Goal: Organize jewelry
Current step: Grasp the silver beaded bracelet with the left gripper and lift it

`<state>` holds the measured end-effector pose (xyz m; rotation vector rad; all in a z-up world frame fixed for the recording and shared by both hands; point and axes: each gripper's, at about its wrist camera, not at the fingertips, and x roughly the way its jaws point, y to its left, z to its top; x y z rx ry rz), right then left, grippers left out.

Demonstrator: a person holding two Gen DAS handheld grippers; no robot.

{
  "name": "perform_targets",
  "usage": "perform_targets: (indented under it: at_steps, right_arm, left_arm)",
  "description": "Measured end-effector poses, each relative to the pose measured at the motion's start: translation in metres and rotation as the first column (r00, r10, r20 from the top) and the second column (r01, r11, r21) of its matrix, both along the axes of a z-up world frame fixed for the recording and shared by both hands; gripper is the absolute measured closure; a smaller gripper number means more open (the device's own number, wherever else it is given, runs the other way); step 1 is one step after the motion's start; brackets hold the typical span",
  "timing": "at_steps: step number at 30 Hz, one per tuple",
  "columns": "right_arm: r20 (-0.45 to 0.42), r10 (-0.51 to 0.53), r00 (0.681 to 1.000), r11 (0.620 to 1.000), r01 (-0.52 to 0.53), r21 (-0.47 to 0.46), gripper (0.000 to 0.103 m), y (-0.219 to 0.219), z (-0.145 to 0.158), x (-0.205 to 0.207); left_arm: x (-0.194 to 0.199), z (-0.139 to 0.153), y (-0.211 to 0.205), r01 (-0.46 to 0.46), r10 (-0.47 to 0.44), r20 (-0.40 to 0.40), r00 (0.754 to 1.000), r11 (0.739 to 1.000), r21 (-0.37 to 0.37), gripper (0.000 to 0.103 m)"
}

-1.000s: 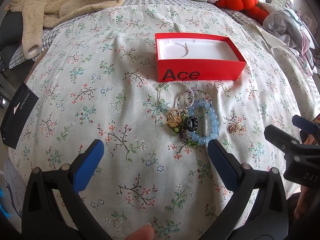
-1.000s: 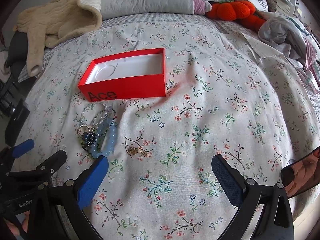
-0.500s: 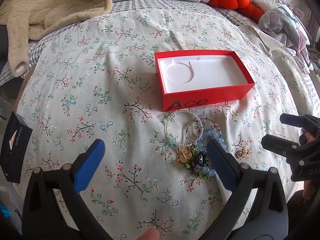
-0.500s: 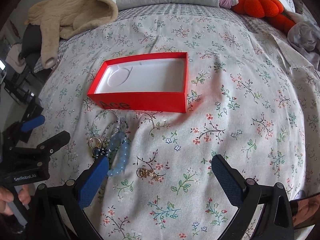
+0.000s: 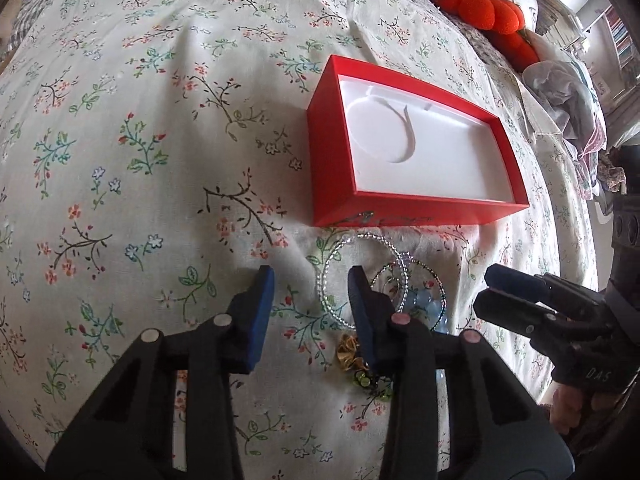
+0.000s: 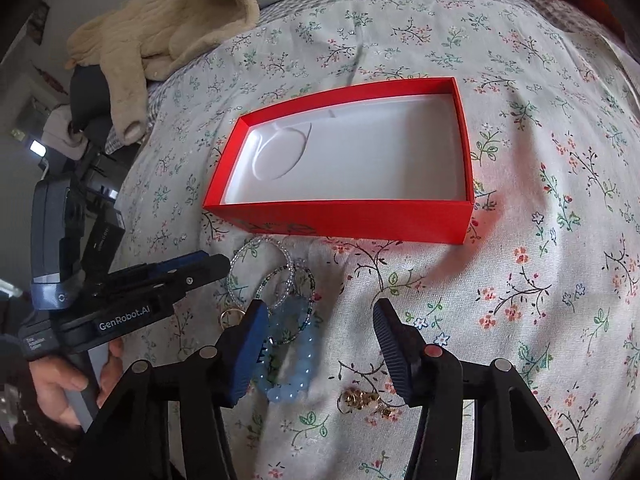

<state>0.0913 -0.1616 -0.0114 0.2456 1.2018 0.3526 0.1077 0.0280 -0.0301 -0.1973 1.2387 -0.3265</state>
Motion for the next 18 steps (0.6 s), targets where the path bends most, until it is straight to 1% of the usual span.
perform_targets:
  at_steps: [1,3,5,8,10,14,17,18]
  right_arm:
    - [-0.008,-0.006,1.0,1.0,0.006,0.017,0.06,-0.001,-0.003,0.003]
    - [-0.028,-0.009,1.0,0.999,0.011,0.045,0.069,-0.002,-0.009,0.009]
    - [-0.046,-0.019,0.999,0.997,0.022,0.078,0.075,-0.004,-0.016,0.012]
    - [-0.074,-0.023,0.997,0.993,0.031,0.114,0.077,-0.005,-0.024,0.016]
    - [-0.086,-0.023,0.996,0.991,0.034,0.129,0.077,-0.004,-0.027,0.016]
    - [-0.089,-0.025,0.996,0.992,0.036,0.124,0.077,-0.002,-0.031,0.018]
    - [-0.095,-0.019,0.995,0.99,0.032,0.137,0.086,0.0,-0.034,0.019]
    - [-0.102,-0.017,0.995,0.989,0.031,0.142,0.087,0.002,-0.036,0.02]
  left_arm:
    - [0.001,-0.002,-0.001,0.003,-0.003,-0.004,1.0,1.0,-0.001,0.067]
    - [0.004,-0.006,-0.004,0.005,-0.005,-0.016,1.0,1.0,-0.004,0.07]
    - [0.007,-0.011,-0.004,-0.003,0.003,-0.037,0.999,1.0,0.007,0.077]
    - [0.01,-0.012,-0.005,-0.002,0.002,-0.04,0.999,1.0,0.01,0.085]
    - [0.01,-0.011,-0.006,0.003,-0.003,-0.038,0.999,1.0,0.013,0.088]
    - [0.012,-0.011,-0.006,0.007,-0.006,-0.039,0.999,1.0,0.015,0.095]
    - [0.013,-0.01,-0.011,0.01,-0.009,-0.031,0.999,1.0,0.024,0.096]
    - [0.012,-0.01,-0.012,0.01,-0.009,-0.028,1.0,1.0,0.027,0.096]
